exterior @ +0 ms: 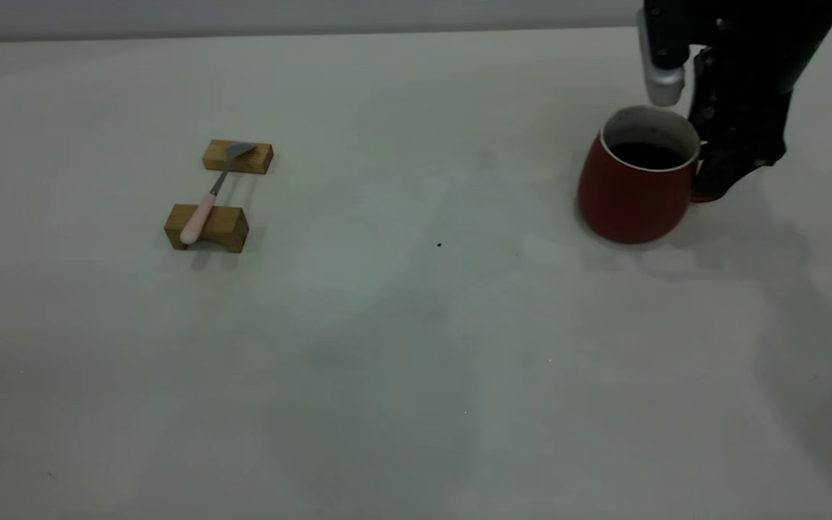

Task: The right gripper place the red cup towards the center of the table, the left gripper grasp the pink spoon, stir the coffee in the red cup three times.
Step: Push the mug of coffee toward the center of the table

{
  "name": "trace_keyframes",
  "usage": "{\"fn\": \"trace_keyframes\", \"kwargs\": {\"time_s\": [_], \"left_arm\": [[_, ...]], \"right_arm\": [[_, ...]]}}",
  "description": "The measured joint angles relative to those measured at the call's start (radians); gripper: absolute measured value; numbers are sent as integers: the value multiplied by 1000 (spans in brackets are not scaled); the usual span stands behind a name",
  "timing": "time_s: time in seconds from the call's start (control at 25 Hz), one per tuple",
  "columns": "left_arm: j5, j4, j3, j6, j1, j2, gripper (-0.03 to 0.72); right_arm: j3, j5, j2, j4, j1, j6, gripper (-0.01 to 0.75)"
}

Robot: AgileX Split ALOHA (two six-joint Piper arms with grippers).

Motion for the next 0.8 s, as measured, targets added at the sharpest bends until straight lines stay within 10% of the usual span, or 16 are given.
{"fn": "trace_keyframes", "kwargs": {"time_s": [0.8], "left_arm": [[0, 0, 1, 0, 0, 0, 365]], "right_arm": [[0, -63, 20, 329, 191, -29, 631]]}}
